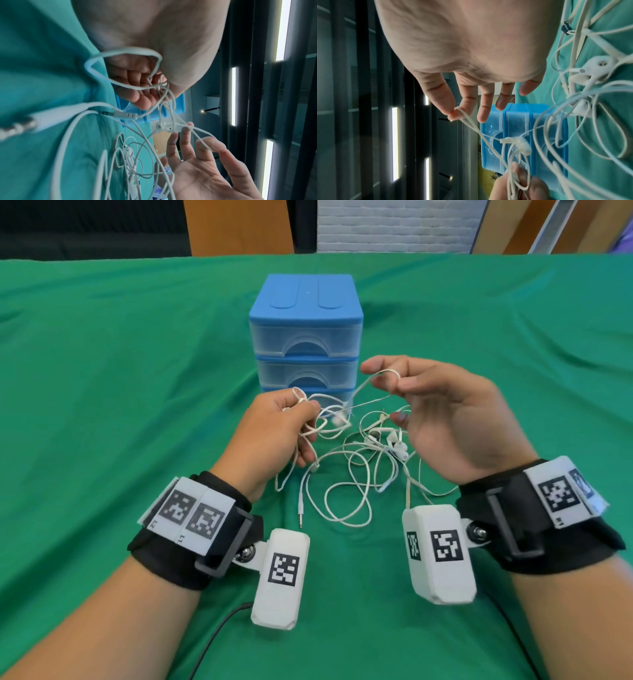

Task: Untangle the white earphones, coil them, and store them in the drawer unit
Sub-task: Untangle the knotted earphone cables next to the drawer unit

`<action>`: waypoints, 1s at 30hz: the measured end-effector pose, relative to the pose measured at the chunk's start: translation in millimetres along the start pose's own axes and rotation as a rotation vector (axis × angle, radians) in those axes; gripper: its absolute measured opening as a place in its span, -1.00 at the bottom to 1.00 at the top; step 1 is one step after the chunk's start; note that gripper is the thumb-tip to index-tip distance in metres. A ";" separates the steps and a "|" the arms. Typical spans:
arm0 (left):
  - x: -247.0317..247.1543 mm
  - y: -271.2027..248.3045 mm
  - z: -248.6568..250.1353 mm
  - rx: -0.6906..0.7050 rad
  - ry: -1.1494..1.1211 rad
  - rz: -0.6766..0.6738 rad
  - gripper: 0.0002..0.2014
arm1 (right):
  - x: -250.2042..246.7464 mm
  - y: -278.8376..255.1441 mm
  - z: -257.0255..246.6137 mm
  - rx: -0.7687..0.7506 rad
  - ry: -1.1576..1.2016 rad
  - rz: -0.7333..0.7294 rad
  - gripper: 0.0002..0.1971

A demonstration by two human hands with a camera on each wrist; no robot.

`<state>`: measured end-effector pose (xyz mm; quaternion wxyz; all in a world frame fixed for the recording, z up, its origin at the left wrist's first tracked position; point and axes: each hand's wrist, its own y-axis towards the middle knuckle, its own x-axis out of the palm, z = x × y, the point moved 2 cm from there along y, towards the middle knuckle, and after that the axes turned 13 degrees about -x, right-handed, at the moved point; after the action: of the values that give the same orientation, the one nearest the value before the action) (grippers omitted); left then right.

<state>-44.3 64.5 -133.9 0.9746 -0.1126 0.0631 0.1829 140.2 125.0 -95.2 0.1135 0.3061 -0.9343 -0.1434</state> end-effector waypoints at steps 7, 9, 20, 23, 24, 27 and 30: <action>-0.9 2.5 -1.7 -0.007 0.036 0.005 -0.74 | -13.2 -2.0 -9.0 -0.038 0.185 0.092 -0.87; 0.1 2.5 -2.1 0.009 0.064 0.004 -0.73 | -13.6 -3.3 -9.7 -0.059 0.215 0.092 -0.86; 10.2 -4.3 2.8 0.092 0.087 -0.065 -0.71 | 7.5 -1.0 9.4 -0.136 -0.177 -0.181 -0.91; 6.1 -1.6 0.5 0.060 0.111 -0.023 -0.73 | 0.0 -0.1 1.6 -0.180 0.053 -0.160 -0.83; 4.1 -0.8 -0.4 0.047 0.114 -0.008 -0.74 | -3.3 0.0 -1.6 -0.188 0.125 -0.157 -0.81; 1.5 1.1 -2.2 0.026 0.110 0.011 -0.74 | -9.9 -1.1 -9.0 -0.218 0.315 -0.141 -0.86; 2.5 -0.6 -0.6 0.023 0.071 -0.007 -0.75 | -10.1 -2.2 -12.0 -0.232 0.354 -0.127 -0.77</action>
<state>-41.9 64.7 -134.7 0.9737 -0.1081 0.0991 0.1745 153.0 127.0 -85.9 0.3008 0.3695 -0.8560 -0.2008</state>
